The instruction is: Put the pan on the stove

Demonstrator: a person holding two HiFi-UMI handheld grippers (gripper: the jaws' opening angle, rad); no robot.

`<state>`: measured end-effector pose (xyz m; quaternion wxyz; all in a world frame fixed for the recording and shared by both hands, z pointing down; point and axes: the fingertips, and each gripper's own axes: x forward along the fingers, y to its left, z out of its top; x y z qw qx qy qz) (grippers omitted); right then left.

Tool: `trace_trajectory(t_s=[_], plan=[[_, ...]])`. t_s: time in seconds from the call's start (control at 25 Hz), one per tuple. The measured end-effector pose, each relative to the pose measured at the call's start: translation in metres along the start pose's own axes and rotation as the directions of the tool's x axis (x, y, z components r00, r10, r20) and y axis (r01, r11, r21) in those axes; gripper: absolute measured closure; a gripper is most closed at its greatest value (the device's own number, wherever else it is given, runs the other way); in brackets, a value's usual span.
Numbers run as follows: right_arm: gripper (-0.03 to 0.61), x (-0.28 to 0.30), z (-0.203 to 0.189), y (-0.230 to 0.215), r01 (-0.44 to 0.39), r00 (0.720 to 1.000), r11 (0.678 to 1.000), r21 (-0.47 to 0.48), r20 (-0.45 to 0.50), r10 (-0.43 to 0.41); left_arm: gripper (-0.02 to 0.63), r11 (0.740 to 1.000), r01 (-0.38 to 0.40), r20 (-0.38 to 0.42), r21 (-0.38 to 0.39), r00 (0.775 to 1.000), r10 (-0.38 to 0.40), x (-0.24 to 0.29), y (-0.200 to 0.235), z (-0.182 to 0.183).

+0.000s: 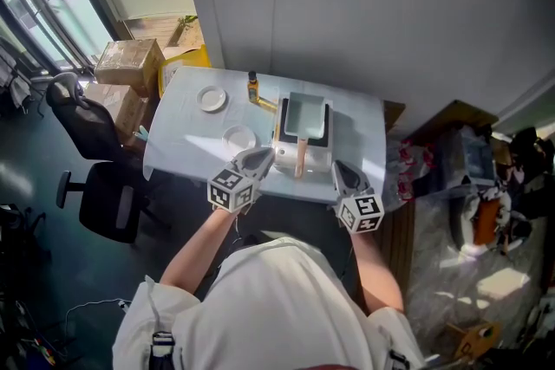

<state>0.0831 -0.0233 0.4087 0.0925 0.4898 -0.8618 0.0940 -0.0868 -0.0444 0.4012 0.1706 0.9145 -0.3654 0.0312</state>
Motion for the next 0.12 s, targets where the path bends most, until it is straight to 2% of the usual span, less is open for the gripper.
trace_trajectory(t_s=[0.12], plan=[[0.546, 0.0007, -0.0004, -0.0004, 0.0, 1.0, 1.0, 0.001, -0.001, 0.0, 0.591, 1.0, 0.001, -0.001, 0.005, 1.0, -0.001, 0.0017, 0.0006, -0.0009]])
